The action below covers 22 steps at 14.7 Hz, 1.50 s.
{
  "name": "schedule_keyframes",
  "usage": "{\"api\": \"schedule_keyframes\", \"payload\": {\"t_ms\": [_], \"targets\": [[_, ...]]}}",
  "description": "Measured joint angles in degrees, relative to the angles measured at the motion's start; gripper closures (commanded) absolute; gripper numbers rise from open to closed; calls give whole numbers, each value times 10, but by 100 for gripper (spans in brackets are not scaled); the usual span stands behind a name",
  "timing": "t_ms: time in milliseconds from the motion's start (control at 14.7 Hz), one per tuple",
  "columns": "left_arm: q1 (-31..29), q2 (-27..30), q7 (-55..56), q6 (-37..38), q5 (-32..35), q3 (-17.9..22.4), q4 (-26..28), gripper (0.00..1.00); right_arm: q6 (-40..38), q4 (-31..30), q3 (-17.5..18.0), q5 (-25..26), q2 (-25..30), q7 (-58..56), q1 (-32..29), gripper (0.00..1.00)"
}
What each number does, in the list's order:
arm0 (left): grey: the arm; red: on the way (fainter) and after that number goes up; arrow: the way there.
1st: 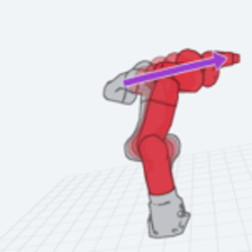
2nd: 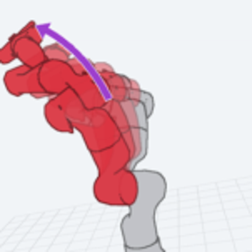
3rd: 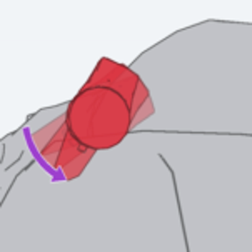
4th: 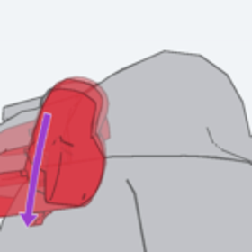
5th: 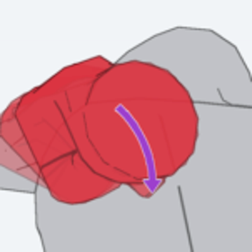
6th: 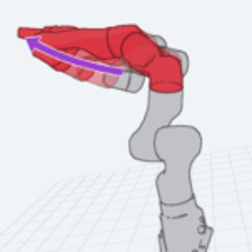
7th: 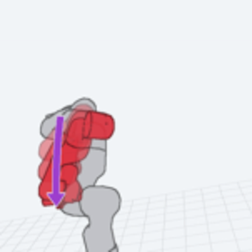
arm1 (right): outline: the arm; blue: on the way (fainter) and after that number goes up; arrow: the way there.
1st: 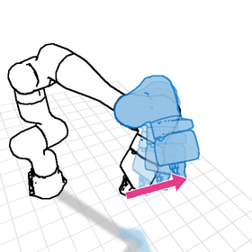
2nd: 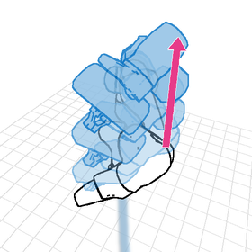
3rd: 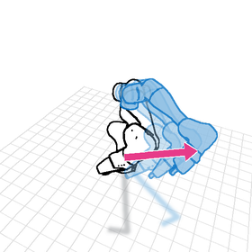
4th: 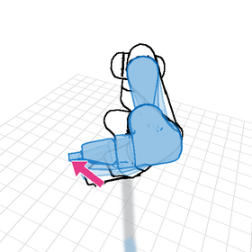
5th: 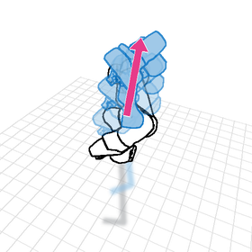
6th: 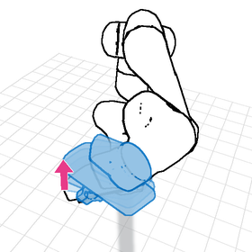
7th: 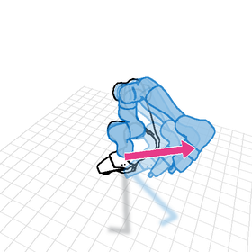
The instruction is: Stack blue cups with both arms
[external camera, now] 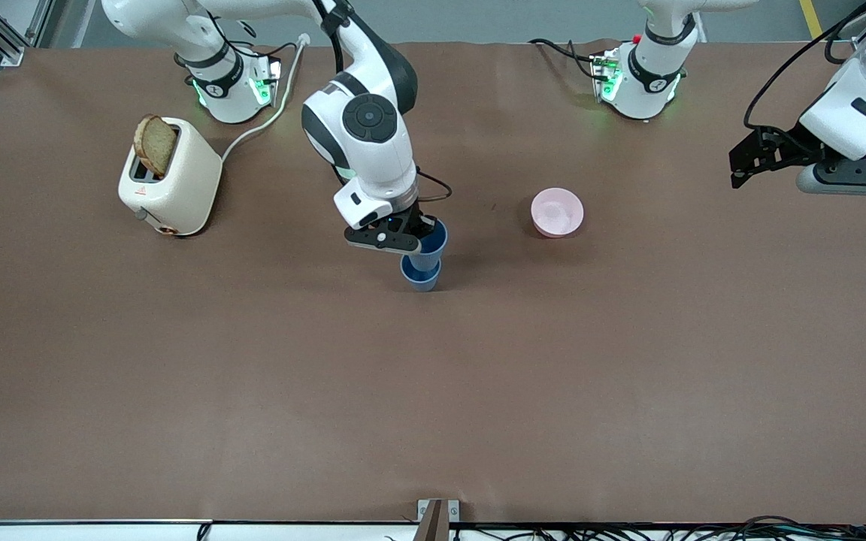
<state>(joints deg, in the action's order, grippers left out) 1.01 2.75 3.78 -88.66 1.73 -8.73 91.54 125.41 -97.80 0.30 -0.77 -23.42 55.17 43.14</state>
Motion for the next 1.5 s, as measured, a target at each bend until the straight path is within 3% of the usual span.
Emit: {"api": "schedule_keyframes", "payload": {"t_ms": [408,476,612,680,816,884,1156,1497], "targets": [[0,0,0,0,0,0,0,0,0,0,-1,14,0,0,-6,90],[0,0,0,0,0,0,0,0,2,0,0,15,-2,0,-6,84],[0,0,0,0,0,0,0,0,10,0,1,15,-6,0,-5,66],[0,-1,0,0,0,0,0,0,11,0,1,16,-8,0,-5,50],[0,-1,0,0,0,0,0,0,11,0,0,17,-10,-1,-6,7],[0,-2,0,0,0,0,0,0,10,0,-1,18,-10,-1,-9,1],[-1,-2,0,0,0,0,0,0,-38,17,-4,21,21,-25,-51,0],[-1,-2,0,0,0,1,0,0,-139,22,-9,25,130,-175,-200,0]]}}
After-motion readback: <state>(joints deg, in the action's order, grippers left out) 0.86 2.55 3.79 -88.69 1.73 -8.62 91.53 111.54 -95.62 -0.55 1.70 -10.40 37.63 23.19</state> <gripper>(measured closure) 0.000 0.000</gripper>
